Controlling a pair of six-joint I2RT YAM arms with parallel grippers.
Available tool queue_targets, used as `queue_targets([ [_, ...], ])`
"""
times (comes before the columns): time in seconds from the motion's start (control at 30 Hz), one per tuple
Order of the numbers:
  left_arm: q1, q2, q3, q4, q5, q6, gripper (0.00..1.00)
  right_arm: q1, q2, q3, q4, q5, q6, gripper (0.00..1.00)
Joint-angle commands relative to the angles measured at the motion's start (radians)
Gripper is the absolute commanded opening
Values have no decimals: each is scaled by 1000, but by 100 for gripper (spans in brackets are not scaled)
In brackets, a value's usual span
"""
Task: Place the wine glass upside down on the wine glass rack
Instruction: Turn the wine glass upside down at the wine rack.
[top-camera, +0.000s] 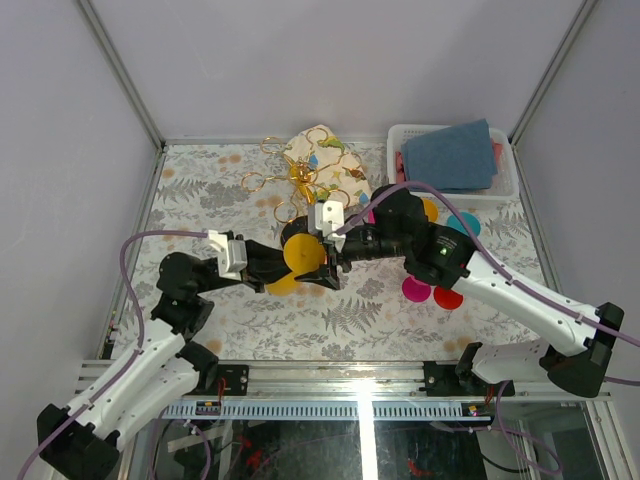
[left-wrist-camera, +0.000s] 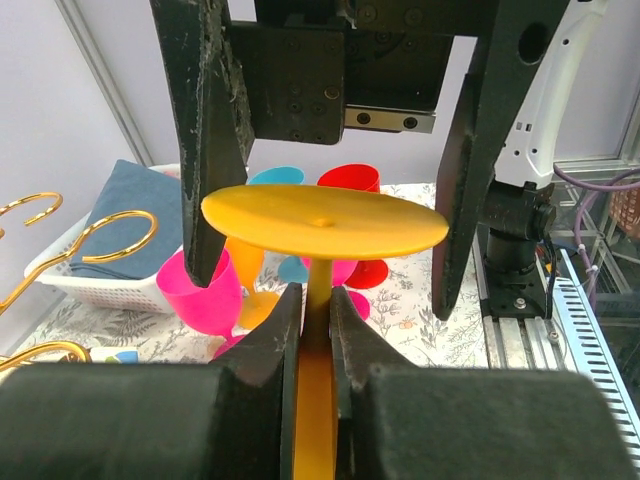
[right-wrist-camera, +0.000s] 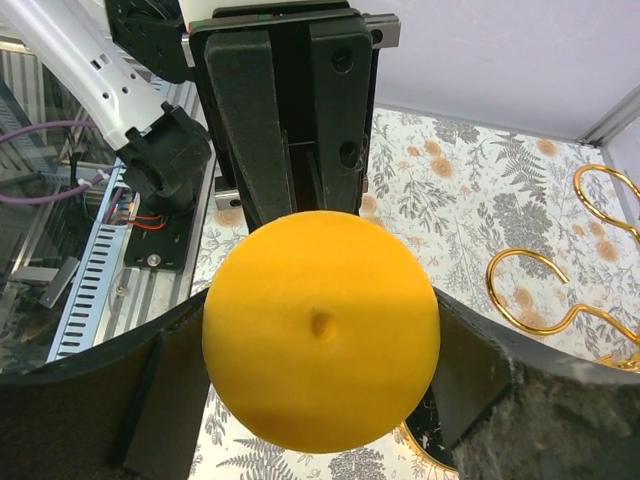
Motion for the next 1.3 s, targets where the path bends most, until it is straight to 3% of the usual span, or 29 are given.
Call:
queue_targets([
  [0.0,1,-17,52,-152,-95,67,0,5,-62,8,45,35,-35,86],
  [0.23,4,-21,68,-217,-156,102,0,5,-85,-7,-44,167,-90,100],
  [0.43,56,-35,62,-207,-149,88,0,5,-105,-14,-108,278,-101,99],
  [0.8,273,-72,70,-158,-92,82,0,5,-123,-82,26,572,-33,100],
  [0.9,347,-61,33,-50,-117,10,0,6,-127,-88,48,615,-18,99],
  [1.0,405,-35,-32,172,-137,-119,0,5,-136,-96,64,634,-2,99],
  [1.27,407,68,-180,597,-310,-237,0,6,-116,-81,45,647,60,98],
])
